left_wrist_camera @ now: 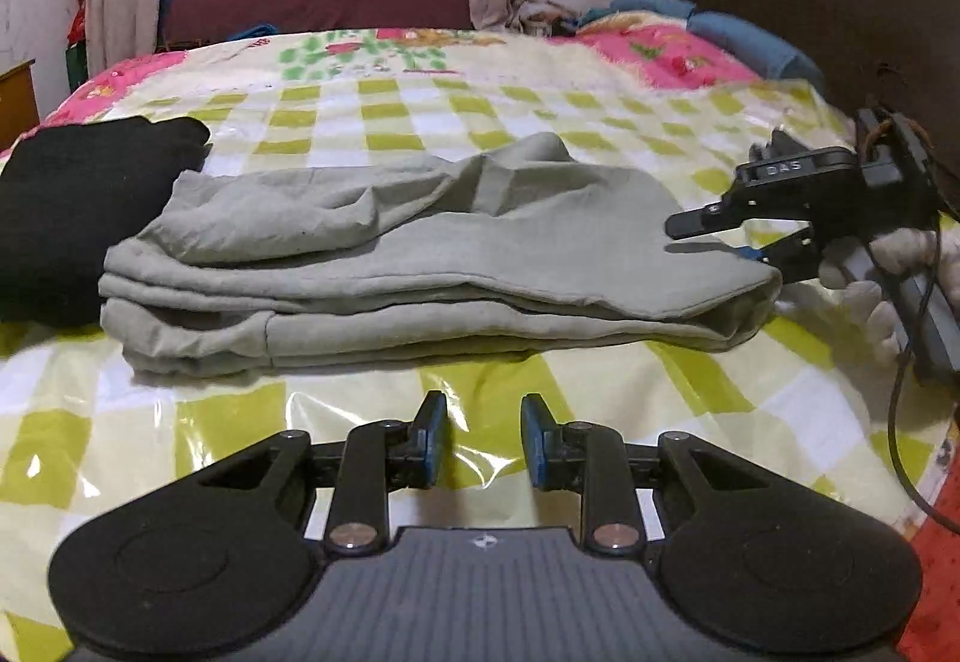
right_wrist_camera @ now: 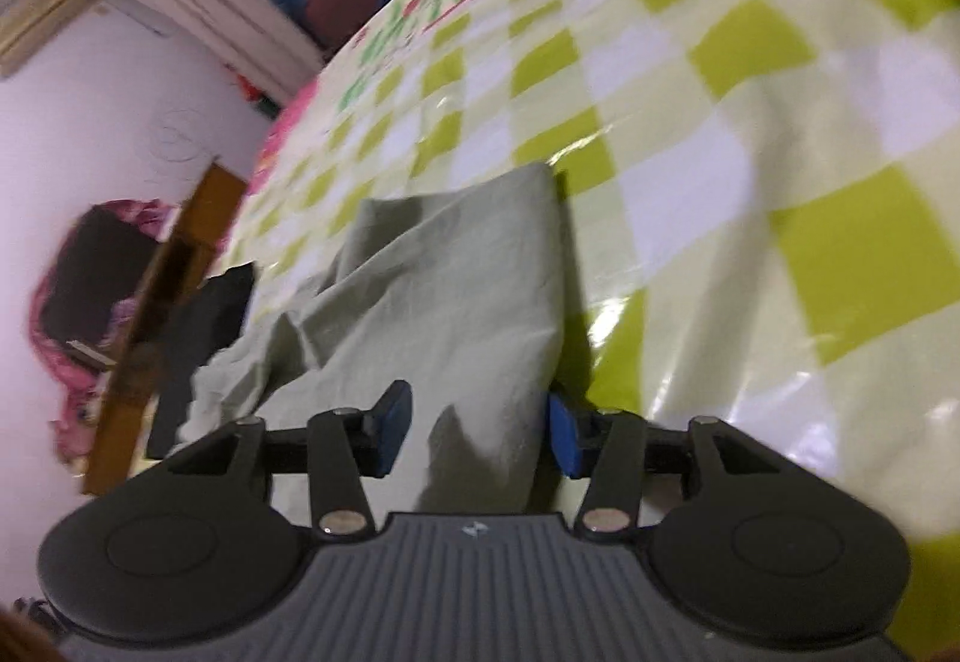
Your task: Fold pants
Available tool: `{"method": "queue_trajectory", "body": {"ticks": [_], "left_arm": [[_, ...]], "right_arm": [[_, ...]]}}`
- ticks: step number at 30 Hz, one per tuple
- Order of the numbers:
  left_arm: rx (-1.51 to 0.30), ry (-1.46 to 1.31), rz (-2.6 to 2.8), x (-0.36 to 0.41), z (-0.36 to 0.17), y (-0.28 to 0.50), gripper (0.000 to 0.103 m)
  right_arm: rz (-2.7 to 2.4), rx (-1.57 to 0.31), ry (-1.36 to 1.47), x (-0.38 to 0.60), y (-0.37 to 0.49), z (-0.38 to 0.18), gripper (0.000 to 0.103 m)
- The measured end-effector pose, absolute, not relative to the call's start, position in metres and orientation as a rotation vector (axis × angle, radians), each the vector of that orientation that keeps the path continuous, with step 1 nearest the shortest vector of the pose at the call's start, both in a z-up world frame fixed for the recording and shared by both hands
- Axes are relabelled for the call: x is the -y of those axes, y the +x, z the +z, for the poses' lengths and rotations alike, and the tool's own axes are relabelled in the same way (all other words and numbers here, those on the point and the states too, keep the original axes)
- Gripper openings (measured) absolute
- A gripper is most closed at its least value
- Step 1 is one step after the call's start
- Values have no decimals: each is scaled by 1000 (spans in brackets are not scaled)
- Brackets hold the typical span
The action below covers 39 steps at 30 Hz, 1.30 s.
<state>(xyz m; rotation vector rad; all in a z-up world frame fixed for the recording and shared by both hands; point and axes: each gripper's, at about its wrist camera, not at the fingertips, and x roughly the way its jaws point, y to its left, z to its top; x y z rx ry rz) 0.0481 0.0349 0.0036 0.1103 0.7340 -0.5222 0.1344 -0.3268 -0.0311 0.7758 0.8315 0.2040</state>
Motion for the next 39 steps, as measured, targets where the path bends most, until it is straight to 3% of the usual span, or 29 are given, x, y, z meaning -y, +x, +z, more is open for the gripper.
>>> {"method": "queue_trajectory", "body": {"ticks": [3,4,5,6,12,16,20,23,24,28,32,35,39], "left_arm": [[-732,148,-522,-26,11,50,41],[-729,155,-521,-23,14,51,41],[-727,158,-520,-21,16,52,41],[-727,161,-516,-18,19,52,41],[-703,215,-567,4,33,46,41],[-702,235,-637,29,31,37,41],[-712,239,-698,54,22,35,41],[-676,236,-732,66,25,33,41],[-648,241,-740,69,28,32,41],[-570,280,-760,79,35,34,43],[-583,280,-758,84,24,50,45],[-601,293,-732,82,13,56,45],[-636,277,-733,71,4,59,45]], "right_arm": [[228,-838,865,329,143,-45,51],[241,-835,885,328,144,-45,37],[262,-847,879,323,146,-43,10],[280,-866,883,320,147,-41,6],[273,-849,821,344,126,-16,3],[98,-877,677,398,87,0,5],[-112,-917,620,446,56,14,17],[-237,-842,488,455,35,41,31],[-272,-807,462,455,30,49,32],[-242,-697,356,426,29,77,32],[123,-795,381,361,68,73,31],[285,-833,297,309,110,60,41],[376,-883,255,271,152,42,43]]}}
